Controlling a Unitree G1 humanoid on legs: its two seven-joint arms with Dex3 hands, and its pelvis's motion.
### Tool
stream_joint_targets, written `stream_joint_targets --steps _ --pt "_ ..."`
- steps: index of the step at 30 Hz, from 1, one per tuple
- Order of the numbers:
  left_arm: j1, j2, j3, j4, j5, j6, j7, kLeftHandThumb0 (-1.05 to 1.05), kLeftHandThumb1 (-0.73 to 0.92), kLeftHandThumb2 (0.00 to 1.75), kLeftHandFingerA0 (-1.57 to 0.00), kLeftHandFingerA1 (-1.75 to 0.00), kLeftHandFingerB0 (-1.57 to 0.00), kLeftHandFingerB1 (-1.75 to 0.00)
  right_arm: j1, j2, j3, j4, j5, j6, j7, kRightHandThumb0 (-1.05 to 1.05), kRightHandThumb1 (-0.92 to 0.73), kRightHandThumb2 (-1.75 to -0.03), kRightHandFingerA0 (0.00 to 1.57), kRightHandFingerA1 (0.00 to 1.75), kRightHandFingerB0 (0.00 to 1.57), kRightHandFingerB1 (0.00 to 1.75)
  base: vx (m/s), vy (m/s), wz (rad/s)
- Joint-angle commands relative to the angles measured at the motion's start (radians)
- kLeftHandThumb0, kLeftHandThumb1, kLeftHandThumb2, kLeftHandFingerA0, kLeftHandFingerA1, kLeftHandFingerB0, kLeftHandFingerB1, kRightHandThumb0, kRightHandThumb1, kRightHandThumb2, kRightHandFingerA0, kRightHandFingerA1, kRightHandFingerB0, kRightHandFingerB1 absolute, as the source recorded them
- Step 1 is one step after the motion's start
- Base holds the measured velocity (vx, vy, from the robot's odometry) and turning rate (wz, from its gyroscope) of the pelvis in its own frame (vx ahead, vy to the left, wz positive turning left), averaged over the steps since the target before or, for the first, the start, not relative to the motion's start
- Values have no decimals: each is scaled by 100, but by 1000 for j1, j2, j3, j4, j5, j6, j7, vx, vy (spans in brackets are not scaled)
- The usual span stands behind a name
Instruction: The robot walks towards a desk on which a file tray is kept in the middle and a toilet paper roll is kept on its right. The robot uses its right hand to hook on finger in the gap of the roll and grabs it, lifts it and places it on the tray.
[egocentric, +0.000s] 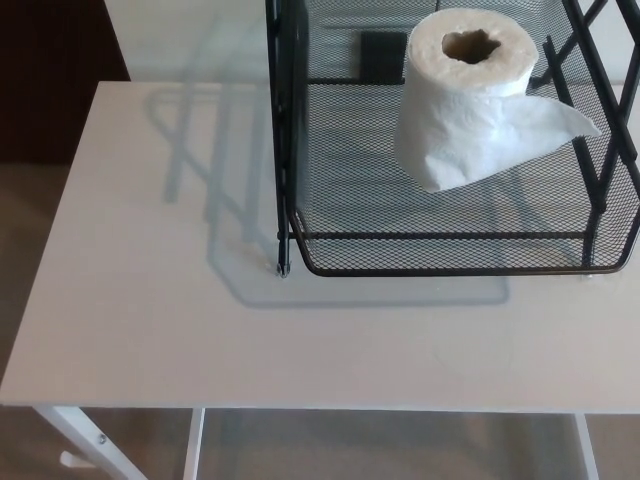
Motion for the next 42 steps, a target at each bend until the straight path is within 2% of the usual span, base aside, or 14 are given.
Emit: stream_joint_targets --steps 1,3,4,5,12,14,19,20,22,34,37,39,40,42 --pt "-25 19 12 59 4 -20 4 -94 65 112 -53 -87 -33 -79 -26 18 131 101 -129 243 -338 -53 -92 -139 45 71 56 73 0 0 0" --pt "-30 19 10 69 6 -24 4 -95 65 112 -53 -88 -33 -80 -29 18 137 106 -123 244 -343 -53 -92 -139 45 71 56 73 0 0 0" --pt "-41 21 4 99 14 -41 5 -103 89 66 -52 -99 -25 -99 -33 18 143 112 -117 244 -348 -53 -92 -139 45 71 56 73 0 0 0" --pt "-46 22 2 108 16 -45 6 -101 64 114 -55 -93 -34 -87 -36 18 150 118 -109 245 -353 -53 -92 -139 45 71 56 73 0 0 0" --pt "-54 17 5 82 9 -23 10 -94 65 112 -53 -88 -32 -79 -55 14 173 145 -74 245 -377 -53 -92 -139 45 71 56 73 0 0 0" --pt "-67 19 2 111 12 -34 9 -103 89 66 -52 -100 -25 -100 -60 15 179 153 -66 245 -384 -53 -92 -139 45 71 56 73 0 0 0" --pt "-48 21 4 90 11 -33 9 -92 65 111 -52 -84 -32 -76 -57 21 190 176 -44 242 -408 -53 -92 -139 45 71 56 73 0 0 0" --pt "-53 22 1 109 13 -48 5 -98 88 66 -51 -93 -26 -89 -59 21 193 179 -41 242 -411 -53 -92 -139 45 71 56 73 0 0 0" --pt "-53 20 -3 121 19 -61 11 -97 65 113 -56 -88 -37 -82 -57 20 197 186 -33 241 -419 -53 -92 -139 45 71 56 73 0 0 0" --pt "-45 19 -19 135 31 -60 24 -101 68 116 -56 -89 -34 -83 -56 21 221 210 -6 238 -445 -53 -92 -139 45 71 56 73 0 0 0" --pt "-52 17 -10 154 23 -70 19 -102 88 66 -53 -96 -27 -96 -56 20 227 212 -1 238 -448 -53 -92 -139 45 71 56 73 0 0 0" --pt "-40 18 -16 140 29 -82 13 -99 68 115 -56 -88 -35 -82 -57 20 230 214 3 238 -449 -53 -92 -139 45 71 56 73 0 0 0" --pt "-36 18 -16 136 31 -85 13 -98 90 67 -52 -91 -26 -87 -57 20 232 214 5 238 -450 -53 -92 -139 45 71 56 73 0 0 0" --pt "-32 16 -10 126 25 -79 10 -92 66 112 -53 -85 -32 -77 -58 19 235 215 9 238 -451 -53 -92 -139 45 71 56 73 0 0 0"
